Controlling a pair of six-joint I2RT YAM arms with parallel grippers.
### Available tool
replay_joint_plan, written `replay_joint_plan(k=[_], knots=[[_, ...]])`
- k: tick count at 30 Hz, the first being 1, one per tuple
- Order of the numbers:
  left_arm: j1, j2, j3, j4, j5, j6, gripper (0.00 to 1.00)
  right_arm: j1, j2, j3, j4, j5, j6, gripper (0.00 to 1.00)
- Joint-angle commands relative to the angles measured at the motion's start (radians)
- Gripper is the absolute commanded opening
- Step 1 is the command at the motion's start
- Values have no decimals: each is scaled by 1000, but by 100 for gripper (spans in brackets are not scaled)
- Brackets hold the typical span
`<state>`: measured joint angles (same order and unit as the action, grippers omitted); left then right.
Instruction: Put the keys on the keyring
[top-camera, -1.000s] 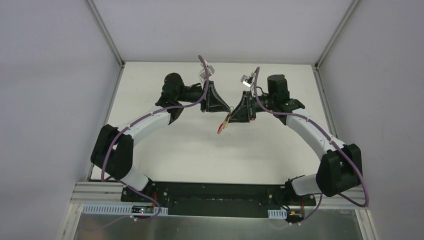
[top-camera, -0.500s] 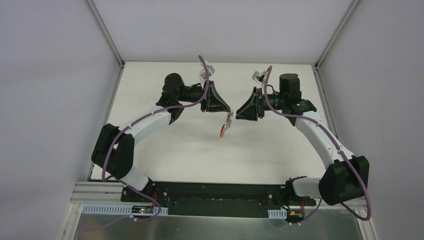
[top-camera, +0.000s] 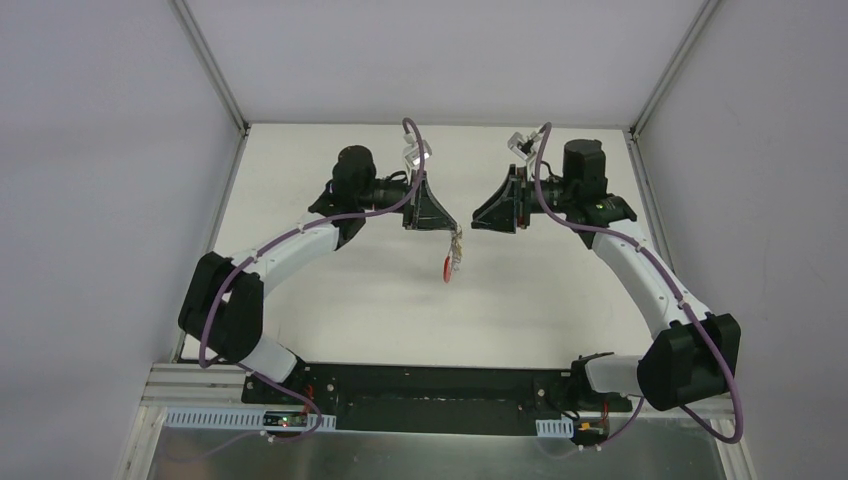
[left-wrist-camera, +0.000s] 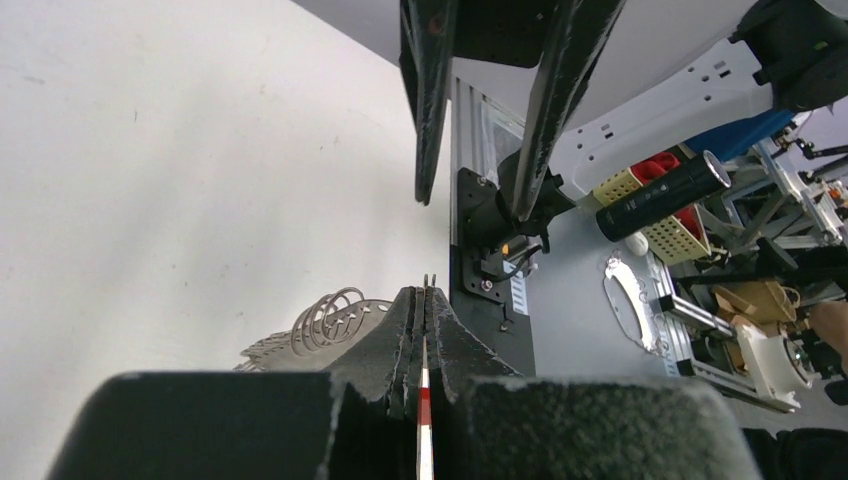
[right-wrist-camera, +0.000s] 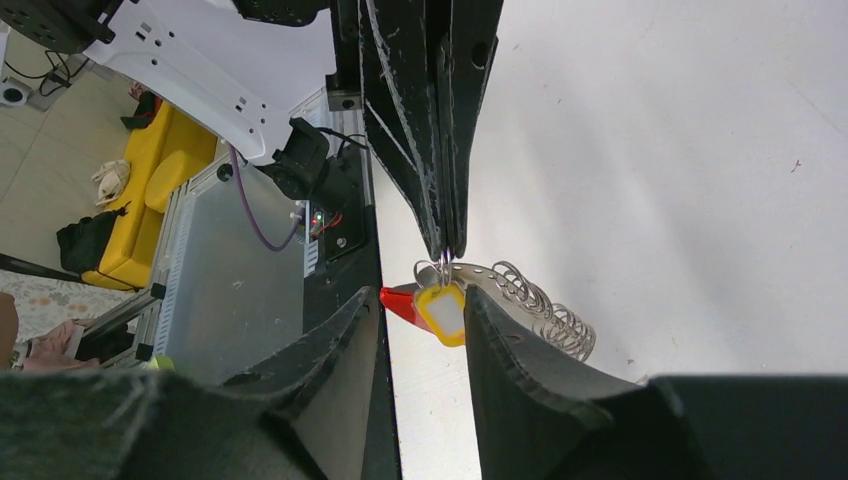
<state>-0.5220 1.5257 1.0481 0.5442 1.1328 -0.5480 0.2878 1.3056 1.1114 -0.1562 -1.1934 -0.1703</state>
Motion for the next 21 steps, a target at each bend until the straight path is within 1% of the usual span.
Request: replay_joint_plan(k=[1, 7, 11, 21], knots=[[1, -78, 21, -112, -49, 86, 0, 14, -5, -9, 126, -13, 80, 40], [-14, -91, 9, -129, -76, 79, 0, 37, 3, -42, 152, 32, 92, 40], [-22, -78, 14, -132, -98, 35, 0, 50, 5, -62, 199, 38, 101, 39], [-23, -58, 20, -143, -139, -5, 0, 50, 13, -135, 264, 23, 110, 32]])
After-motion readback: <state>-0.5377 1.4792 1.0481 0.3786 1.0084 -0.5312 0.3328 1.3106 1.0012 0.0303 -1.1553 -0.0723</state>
